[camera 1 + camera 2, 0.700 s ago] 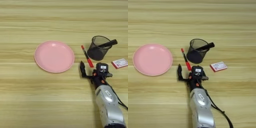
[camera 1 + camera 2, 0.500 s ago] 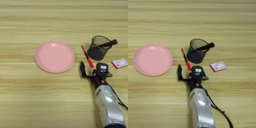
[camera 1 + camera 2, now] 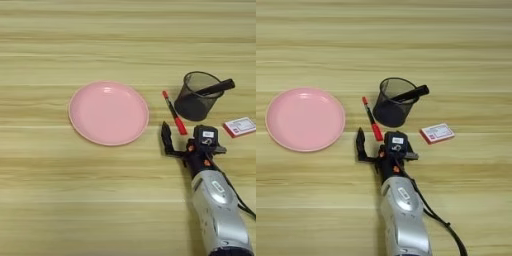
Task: Move the objects on the table
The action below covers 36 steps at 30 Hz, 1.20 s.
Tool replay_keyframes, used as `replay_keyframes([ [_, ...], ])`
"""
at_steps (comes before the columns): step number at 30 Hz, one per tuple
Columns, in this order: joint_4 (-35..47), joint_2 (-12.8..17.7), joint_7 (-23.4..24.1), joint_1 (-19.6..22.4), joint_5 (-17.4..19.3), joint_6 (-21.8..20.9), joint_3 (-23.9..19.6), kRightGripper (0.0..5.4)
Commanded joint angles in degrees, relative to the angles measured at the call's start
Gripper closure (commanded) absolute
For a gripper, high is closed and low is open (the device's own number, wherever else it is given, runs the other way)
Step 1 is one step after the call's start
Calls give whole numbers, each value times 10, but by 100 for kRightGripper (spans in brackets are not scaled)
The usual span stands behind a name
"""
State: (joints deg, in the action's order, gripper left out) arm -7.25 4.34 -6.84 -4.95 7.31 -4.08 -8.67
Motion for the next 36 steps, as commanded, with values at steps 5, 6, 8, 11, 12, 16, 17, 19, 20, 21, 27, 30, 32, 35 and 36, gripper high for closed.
replay_keyframes([
  [5,55,24,11,14,-21,20,-1,6],
  [6,59,25,12,13,-23,26,-1,6],
  [8,68,28,11,10,-26,41,-1,6],
  [11,79,33,11,7,-31,61,1,6],
  [12,82,35,11,6,-32,68,1,6],
  [16,87,41,5,5,-33,95,2,6],
  [17,88,42,3,5,-31,101,2,6],
  [19,90,40,-9,5,-13,121,-1,6],
  [20,89,40,-12,6,-12,124,-2,6],
  [21,88,40,-13,6,-11,127,-1,6],
  [27,83,39,-24,7,2,152,-3,6],
  [30,79,37,-28,8,8,158,-5,6],
  [32,78,36,-30,9,12,161,-5,6],
  [35,67,38,-28,14,10,159,-7,6],
  [36,65,39,-28,15,10,159,-8,6],
])
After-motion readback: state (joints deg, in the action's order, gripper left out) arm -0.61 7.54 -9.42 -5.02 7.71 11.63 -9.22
